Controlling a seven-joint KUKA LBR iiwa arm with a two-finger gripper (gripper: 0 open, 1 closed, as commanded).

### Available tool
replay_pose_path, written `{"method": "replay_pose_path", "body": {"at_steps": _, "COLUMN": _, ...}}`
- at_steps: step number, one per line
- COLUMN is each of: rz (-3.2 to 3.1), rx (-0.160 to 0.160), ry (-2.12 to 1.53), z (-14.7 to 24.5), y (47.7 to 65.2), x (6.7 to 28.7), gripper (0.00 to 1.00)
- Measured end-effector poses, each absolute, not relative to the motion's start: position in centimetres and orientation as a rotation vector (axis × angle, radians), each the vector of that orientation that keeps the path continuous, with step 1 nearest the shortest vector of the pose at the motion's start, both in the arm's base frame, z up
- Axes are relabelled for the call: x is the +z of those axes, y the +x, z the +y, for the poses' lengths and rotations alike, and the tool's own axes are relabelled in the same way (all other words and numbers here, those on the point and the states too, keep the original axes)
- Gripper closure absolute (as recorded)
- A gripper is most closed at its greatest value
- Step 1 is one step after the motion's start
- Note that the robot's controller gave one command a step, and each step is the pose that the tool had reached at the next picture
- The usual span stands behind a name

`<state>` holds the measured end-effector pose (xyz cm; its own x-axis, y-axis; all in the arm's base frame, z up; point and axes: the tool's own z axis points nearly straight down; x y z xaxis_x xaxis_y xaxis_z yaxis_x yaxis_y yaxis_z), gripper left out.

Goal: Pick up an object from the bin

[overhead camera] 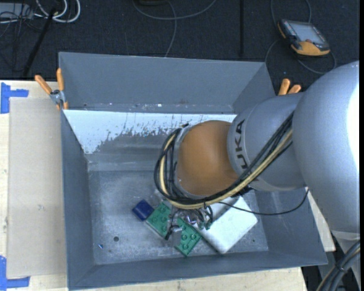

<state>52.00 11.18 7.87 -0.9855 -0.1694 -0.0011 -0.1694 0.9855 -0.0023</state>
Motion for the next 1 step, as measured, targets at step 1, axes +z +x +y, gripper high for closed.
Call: {"method": "replay_pose_path", "body": {"at_steps": 1, "rz": 3.130, "rx": 0.002, "ry": -0.269, "z": 11.55, "y": 51.91, "x": 7.86, "gripper": 1.00}}
